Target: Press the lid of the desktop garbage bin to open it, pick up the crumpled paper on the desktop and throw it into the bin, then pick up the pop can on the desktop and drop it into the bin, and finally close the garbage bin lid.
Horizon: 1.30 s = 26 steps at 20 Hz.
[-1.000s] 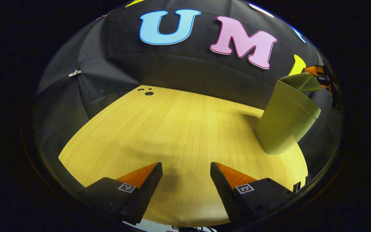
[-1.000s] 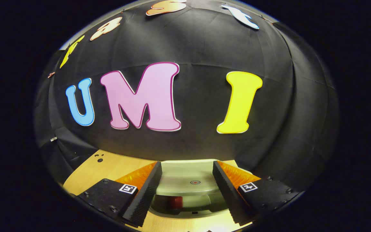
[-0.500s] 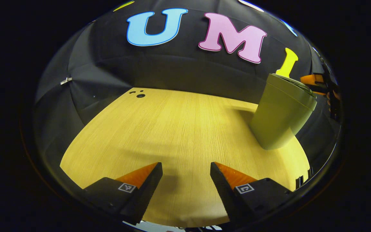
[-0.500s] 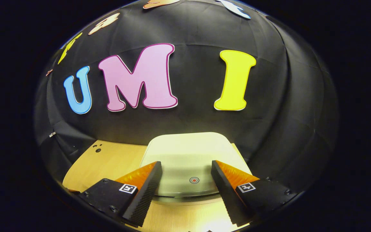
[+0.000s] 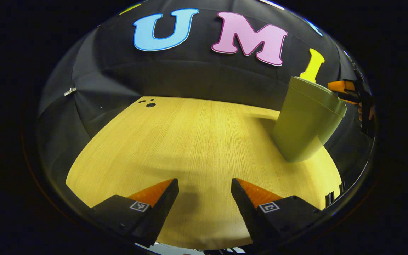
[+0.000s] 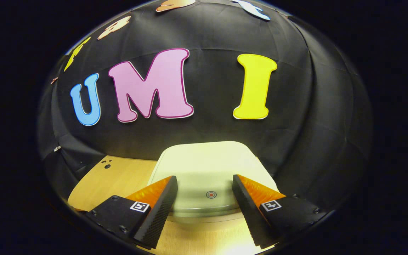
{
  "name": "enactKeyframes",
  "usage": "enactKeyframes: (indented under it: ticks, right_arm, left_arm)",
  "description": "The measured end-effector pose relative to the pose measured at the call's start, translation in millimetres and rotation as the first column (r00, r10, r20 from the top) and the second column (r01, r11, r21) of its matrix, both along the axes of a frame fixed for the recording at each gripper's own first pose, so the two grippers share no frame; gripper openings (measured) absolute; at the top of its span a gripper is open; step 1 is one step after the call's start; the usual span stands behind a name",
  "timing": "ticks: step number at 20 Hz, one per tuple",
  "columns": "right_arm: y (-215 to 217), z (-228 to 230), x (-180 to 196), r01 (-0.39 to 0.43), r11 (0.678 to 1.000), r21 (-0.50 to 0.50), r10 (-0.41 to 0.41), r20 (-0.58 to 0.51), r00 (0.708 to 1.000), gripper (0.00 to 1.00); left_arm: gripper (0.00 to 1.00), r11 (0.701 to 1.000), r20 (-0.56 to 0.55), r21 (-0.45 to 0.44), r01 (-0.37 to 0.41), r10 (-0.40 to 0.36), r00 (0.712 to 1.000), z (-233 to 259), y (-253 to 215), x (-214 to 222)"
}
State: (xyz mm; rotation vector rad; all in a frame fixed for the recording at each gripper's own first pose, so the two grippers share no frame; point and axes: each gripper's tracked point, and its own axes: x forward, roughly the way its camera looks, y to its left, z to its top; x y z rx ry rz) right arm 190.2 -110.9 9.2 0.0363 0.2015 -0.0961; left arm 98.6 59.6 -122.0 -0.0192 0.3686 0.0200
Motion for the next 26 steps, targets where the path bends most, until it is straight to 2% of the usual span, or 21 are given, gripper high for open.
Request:
enactKeyframes:
  ticks: [4, 8, 15, 23, 26]
  right_arm:
    - [1.3, -6.2, 2.2, -0.014, 1.0, -0.026, 0.014, 0.004, 1.0, 0.99]
    - [2.9, 1.8, 2.0, -0.044, 0.998, -0.038, 0.046, 0.055, 0.997, 0.99]
    - [5.1, 10.0, -15.8, -0.041, 0.997, -0.065, 0.049, 0.111, 0.993, 0.97]
    - [33.9, 34.8, -80.3, -0.031, 0.997, -0.066, 0.043, 0.185, 0.982, 0.97]
    - [56.9, 36.5, -117.1, -0.041, 0.998, -0.052, 0.052, 0.213, 0.976, 0.97]
  left_arm:
    - [0.96, 1.0, -0.013, -0.009, -0.013, 0.013, 1.0, -4.7, -6.7, 2.5]
    - [0.96, 0.999, 0.003, -0.017, -0.029, 0.029, 1.0, 7.0, -15.6, 8.6]
    - [0.96, 0.998, 0.131, -0.056, -0.025, 0.033, 0.991, 62.8, -41.2, 22.9]
    - [0.96, 0.997, 0.28, -0.055, 0.053, -0.036, 0.959, 123.1, -56.7, -19.4]
    - [0.95, 0.999, 0.334, -0.026, 0.046, -0.034, 0.942, 137.6, -44.3, -51.4]
